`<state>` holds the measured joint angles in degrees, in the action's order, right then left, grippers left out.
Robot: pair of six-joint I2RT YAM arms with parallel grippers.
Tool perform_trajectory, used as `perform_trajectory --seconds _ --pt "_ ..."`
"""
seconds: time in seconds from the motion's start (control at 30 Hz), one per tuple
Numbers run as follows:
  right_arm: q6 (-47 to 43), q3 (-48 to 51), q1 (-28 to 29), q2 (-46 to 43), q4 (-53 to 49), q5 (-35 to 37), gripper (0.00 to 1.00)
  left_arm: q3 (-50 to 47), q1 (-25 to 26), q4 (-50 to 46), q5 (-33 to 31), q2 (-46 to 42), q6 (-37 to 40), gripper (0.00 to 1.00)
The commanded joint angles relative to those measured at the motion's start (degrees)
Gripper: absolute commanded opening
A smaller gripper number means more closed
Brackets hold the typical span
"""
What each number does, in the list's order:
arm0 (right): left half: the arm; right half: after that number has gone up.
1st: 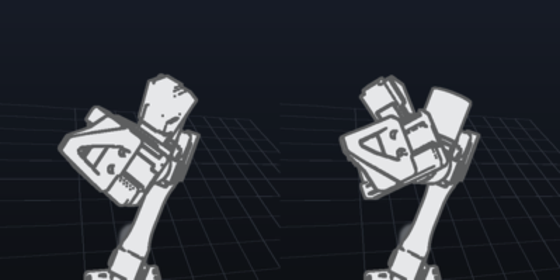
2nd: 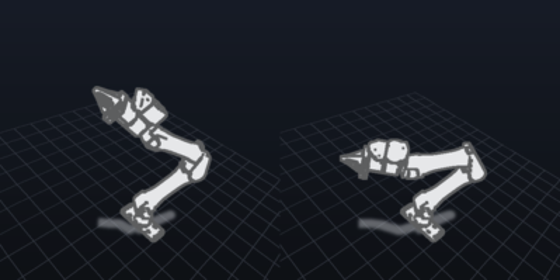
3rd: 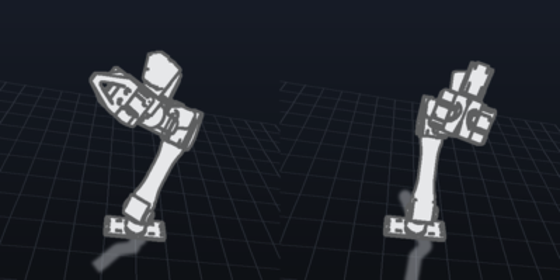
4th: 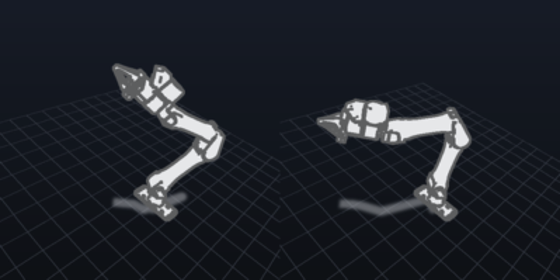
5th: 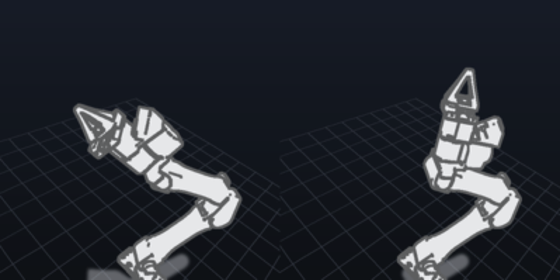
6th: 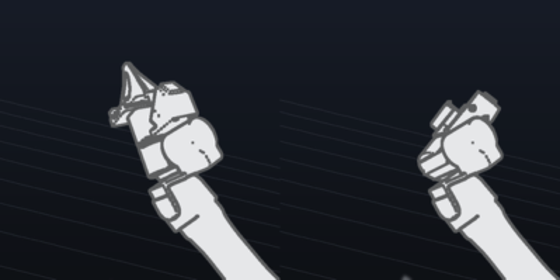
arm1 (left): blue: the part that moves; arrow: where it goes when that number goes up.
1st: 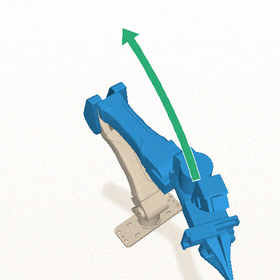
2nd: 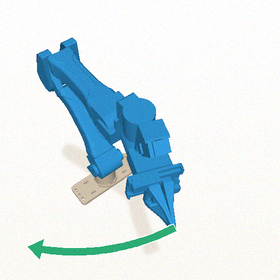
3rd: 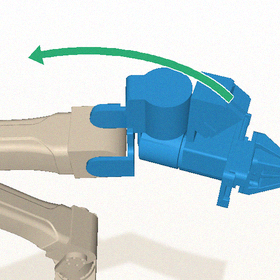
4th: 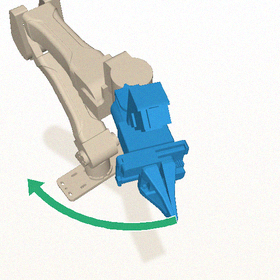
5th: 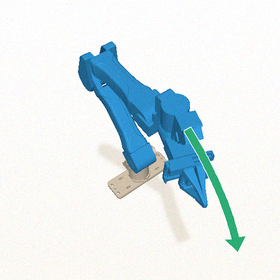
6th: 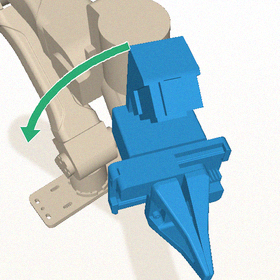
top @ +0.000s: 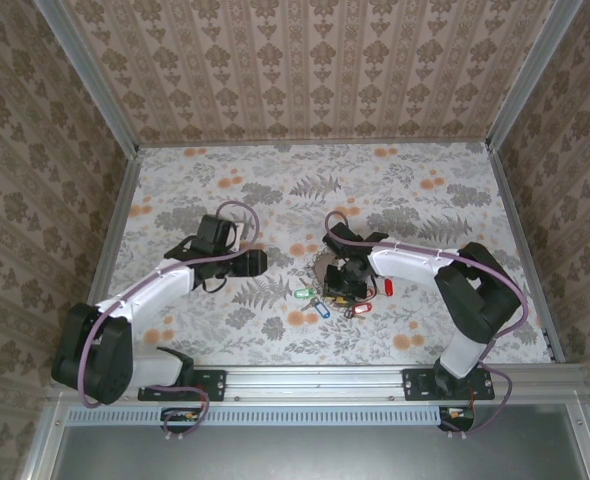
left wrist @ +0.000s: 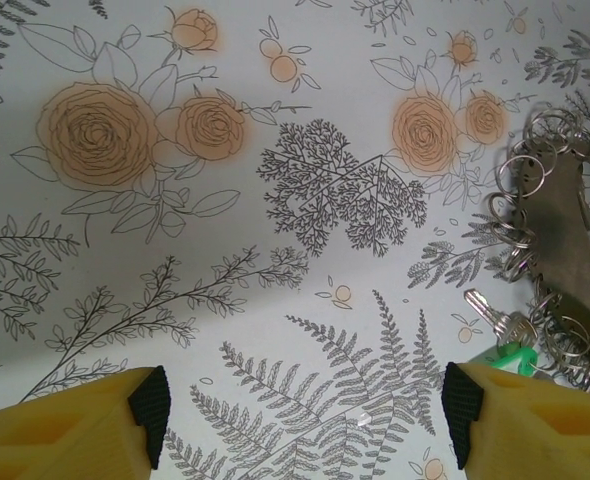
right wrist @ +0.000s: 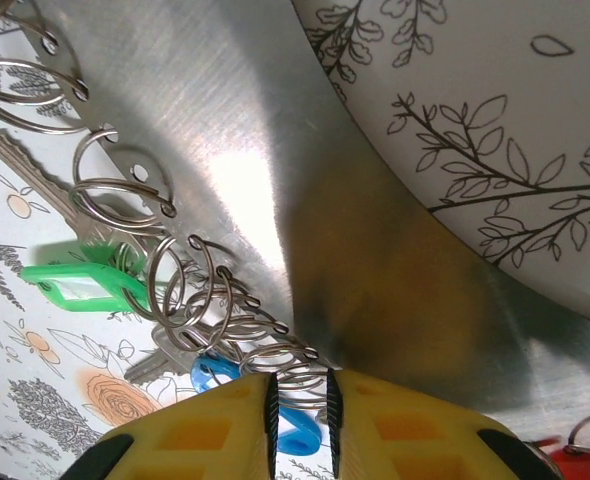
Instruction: Put the keys on the keyring
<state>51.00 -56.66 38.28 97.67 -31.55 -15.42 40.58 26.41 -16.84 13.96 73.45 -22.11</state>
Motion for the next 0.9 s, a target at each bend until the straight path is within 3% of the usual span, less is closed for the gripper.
perform_trajectory --seconds 0.0,0.1,0.27,0.37,0.43,0.5,0.7,0.87 --pt "-1.82 -0.92 -0.14 -1.54 -1.83 0.26 0.23 0.11 2.57 1.65 2.94 -0.26 2.83 0.69" --pt "-9.46 -2.38 -0.7 -2.02 -2.49 1.73 0.23 -0.54 4.07 1.49 4.66 -1.31 3.6 0.68" --pt "-36.27 -11.01 -1.02 -2.32 -6.95 4.58 0.23 0.11 4.43 -2.89 14.61 -3.39 6.14 0.66" --pt "-59.25 -16.26 -1.1 -3.12 -8.79 1.15 0.29 0.56 4.61 -6.25 18.28 -4.5 6.19 0.66" --pt "-79.72 -14.97 -1.08 -4.58 -10.07 -3.05 0.33 0.59 4.37 -8.08 18.85 -5.55 5.07 0.66" --pt "-92.91 -11.5 -1.48 -5.13 -9.94 -1.63 0.32 0.88 3.31 -10.08 19.07 -5.86 4.05 0.66" --pt "-113.33 -12.49 -3.74 -0.26 -16.53 -5.68 0.27 -0.51 -6.28 -11.26 21.89 -6.37 -3.03 0.64" --pt "-121.26 -8.88 -3.4 -0.08 -14.89 -7.57 0.25 -1.57 -10.32 -11.65 21.95 -6.83 -5.08 0.63"
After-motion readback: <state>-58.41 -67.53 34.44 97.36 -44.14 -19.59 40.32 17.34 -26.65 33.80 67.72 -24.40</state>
